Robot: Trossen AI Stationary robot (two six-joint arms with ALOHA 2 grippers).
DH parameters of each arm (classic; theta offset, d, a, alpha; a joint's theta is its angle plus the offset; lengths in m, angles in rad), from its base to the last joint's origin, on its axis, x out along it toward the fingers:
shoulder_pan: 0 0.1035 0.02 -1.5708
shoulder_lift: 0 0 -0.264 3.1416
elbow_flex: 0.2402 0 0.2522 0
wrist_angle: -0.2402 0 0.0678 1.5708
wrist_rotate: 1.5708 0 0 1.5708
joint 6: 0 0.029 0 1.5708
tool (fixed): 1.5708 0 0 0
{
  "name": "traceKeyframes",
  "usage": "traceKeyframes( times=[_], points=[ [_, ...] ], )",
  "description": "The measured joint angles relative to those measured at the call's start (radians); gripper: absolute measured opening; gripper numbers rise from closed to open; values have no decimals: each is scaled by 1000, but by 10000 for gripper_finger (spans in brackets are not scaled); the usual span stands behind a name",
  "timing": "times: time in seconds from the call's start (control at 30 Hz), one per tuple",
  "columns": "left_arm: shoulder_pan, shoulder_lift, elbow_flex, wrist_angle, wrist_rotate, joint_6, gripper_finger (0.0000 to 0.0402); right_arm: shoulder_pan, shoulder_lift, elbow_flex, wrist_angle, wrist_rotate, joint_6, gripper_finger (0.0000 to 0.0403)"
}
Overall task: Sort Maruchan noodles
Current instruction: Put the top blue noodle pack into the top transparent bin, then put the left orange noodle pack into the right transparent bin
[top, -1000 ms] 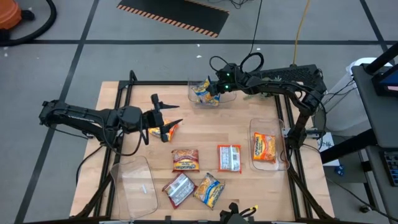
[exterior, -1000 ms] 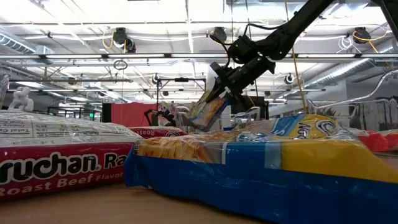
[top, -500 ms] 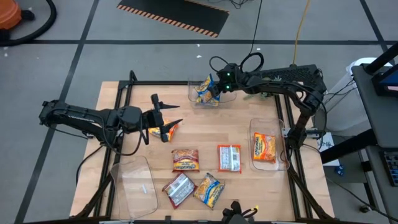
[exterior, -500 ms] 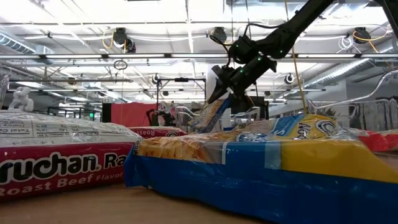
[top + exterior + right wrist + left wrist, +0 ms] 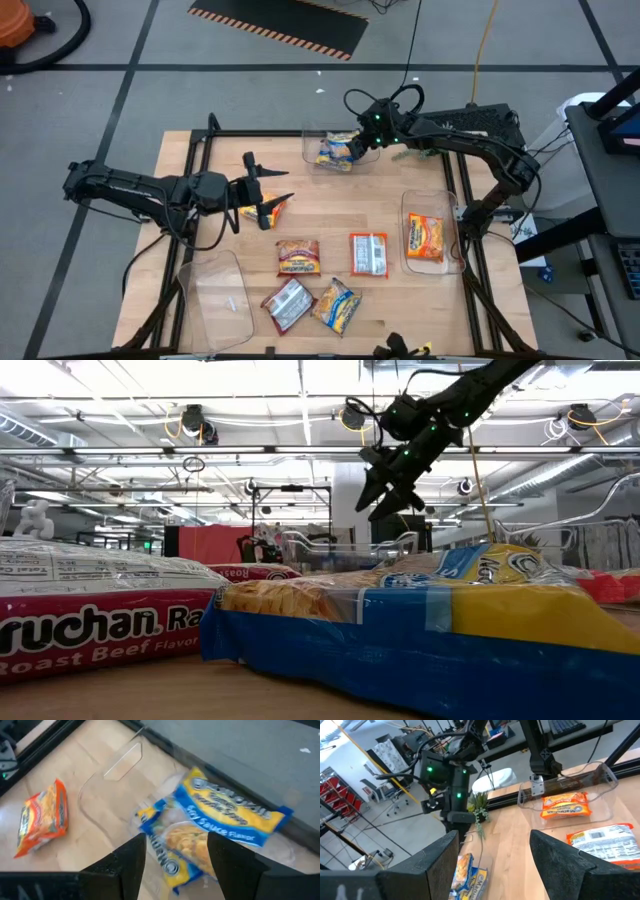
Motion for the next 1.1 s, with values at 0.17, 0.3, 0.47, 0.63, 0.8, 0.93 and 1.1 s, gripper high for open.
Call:
traceKeyframes(
  times=[0.17,0.3,0.47,0.63,0.8,0.93,1.1],
  points=[
    [-24,0,0,-10,0,1,250,42,-72,-1,-68,1,-11,201],
    [-33,0,0,-52,-3,-14,250,128,-177,-33,-76,50,-19,201],
    [-33,0,0,-134,-26,-50,250,291,-342,-177,-6,212,-6,201],
    [-31,0,0,-184,-29,-92,250,433,-491,-371,103,238,70,201],
    [-31,0,0,-267,-29,-171,250,551,-598,-484,81,337,126,201],
    [-31,0,0,-391,-22,-294,250,631,-646,-538,97,355,137,201],
    [-28,0,0,-561,-20,-419,250,694,-651,-540,96,359,115,201]
  ],
)
